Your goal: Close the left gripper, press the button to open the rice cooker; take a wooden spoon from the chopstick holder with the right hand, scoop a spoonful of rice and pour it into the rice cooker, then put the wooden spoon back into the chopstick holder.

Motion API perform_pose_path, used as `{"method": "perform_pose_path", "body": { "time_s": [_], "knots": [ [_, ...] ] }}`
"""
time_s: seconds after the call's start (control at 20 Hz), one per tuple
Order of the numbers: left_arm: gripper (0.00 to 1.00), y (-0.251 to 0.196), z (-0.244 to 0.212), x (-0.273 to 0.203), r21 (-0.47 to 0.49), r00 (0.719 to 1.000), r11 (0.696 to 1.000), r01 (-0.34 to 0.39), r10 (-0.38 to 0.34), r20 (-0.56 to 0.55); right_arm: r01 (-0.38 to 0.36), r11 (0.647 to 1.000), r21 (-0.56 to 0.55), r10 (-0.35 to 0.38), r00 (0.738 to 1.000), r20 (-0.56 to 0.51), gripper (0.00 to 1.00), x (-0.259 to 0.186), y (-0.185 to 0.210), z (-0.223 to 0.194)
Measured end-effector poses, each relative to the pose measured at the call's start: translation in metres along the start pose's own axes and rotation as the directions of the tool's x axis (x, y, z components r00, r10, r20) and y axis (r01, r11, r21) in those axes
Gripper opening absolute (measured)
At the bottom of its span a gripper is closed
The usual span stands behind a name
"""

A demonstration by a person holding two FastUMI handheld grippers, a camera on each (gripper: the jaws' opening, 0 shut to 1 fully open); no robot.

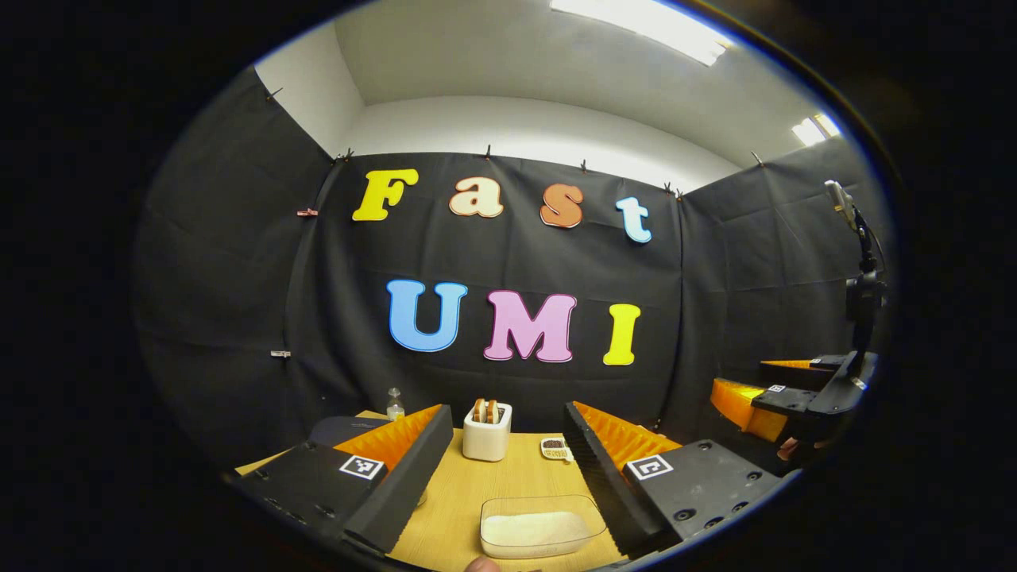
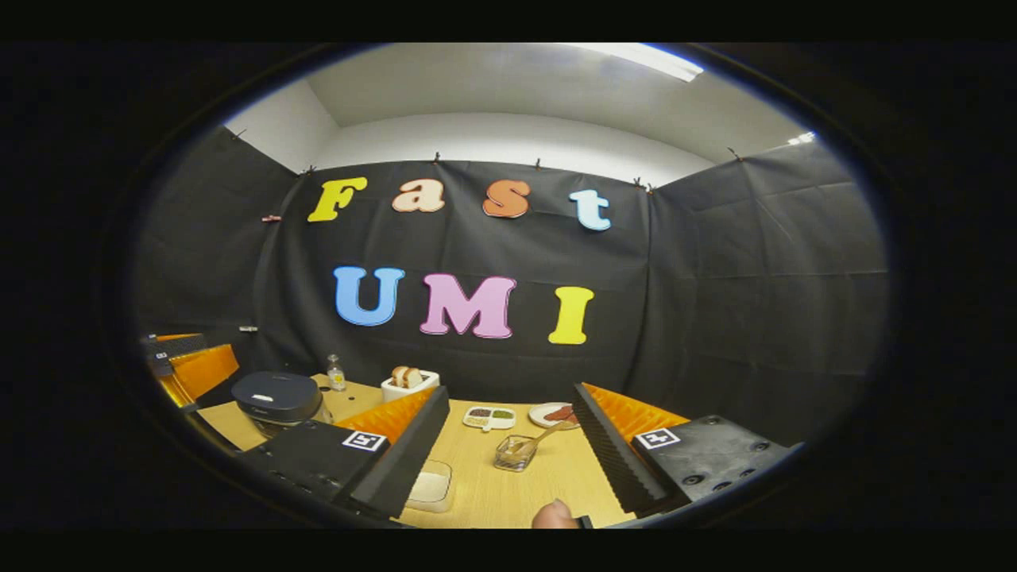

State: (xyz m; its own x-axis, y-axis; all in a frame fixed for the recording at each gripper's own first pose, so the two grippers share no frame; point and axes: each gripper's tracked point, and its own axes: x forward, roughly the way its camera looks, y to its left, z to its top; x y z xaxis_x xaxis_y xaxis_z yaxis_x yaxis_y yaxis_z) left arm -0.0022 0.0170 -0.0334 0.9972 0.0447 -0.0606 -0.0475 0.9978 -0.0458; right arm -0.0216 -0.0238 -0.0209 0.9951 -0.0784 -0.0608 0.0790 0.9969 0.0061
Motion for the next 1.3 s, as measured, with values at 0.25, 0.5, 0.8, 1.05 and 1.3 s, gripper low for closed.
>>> {"method": "perform_pose_path", "body": {
  "time_s": [0.25,0.5,0.8,1.05,1.3],
  "knots": [
    [0.95,0.004,-0.005,0.002,-0.003,1.0,1.0,-0.006,0.006,-0.015,-0.031,0.999,-0.014,0.03,0.999,-0.017,0.98,0.005,0.011,-0.005],
    [0.95,0.022,-0.01,0.0,-0.002,0.999,0.999,-0.037,0.037,-0.03,-0.074,0.997,-0.021,0.073,0.997,-0.035,0.98,0.014,0.027,-0.01],
    [0.95,0.055,-0.025,-0.002,-0.002,0.996,0.998,-0.058,0.057,-0.064,-0.093,0.995,-0.021,0.091,0.993,-0.076,0.98,0.025,0.052,-0.02],
    [0.95,0.083,-0.024,0.003,0.002,0.996,0.998,-0.055,0.055,-0.067,-0.094,0.995,-0.03,0.091,0.992,-0.091,0.98,0.023,0.068,-0.022],
    [0.95,0.101,-0.036,0.022,-0.002,0.989,0.993,-0.114,0.114,-0.094,-0.166,0.985,-0.047,0.159,0.981,-0.115,0.98,0.039,0.09,-0.035]
  ]
}}
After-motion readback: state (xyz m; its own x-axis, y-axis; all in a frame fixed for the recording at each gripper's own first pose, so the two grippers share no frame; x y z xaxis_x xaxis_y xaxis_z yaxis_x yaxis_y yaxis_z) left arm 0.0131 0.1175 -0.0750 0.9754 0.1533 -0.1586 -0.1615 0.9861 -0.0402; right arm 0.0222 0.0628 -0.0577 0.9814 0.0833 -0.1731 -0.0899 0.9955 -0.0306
